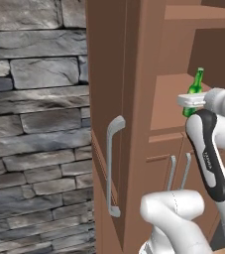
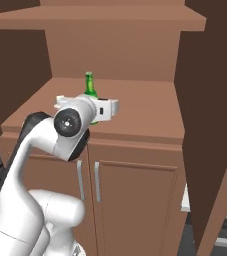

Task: Pick the boxed drink, beer from the counter and place them in the open cabinet.

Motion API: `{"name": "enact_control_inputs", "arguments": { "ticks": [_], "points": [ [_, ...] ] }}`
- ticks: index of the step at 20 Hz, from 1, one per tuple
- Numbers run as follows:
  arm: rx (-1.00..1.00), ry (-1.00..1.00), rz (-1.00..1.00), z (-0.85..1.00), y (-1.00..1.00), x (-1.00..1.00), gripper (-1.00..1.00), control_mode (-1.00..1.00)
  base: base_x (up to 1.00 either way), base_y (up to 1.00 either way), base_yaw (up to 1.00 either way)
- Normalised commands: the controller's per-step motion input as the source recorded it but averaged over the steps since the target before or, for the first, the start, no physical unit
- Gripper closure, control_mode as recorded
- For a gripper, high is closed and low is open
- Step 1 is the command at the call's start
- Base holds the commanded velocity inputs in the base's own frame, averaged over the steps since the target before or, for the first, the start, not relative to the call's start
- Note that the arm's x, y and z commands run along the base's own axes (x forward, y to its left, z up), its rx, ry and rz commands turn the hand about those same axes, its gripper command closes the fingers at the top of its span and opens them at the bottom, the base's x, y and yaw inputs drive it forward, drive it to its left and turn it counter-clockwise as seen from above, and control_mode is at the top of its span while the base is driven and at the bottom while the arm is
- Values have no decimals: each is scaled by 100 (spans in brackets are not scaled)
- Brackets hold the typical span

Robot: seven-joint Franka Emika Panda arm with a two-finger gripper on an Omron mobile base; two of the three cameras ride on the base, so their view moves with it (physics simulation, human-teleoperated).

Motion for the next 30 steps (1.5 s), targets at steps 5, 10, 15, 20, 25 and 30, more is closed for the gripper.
{"name": "enact_control_inputs", "arguments": {
  "ticks": [5, 10, 15, 20, 25, 30],
  "points": [
    [0, 0, 0, -8, -1, 37, 100, -100, 0, 0, 0],
    [0, 0, 0, 0, 5, 37, 100, -100, 0, 0, 0],
    [0, 0, 0, -11, 1, 24, 100, -100, 0, 0, 0],
    [0, 0, 0, -28, 0, 18, 100, -100, 0, 0, 0],
    [0, 0, 0, -32, 0, 19, 100, -100, 0, 0, 0],
    [0, 0, 0, -22, 0, 27, 100, -100, 0, 0, 0]
  ]
}}
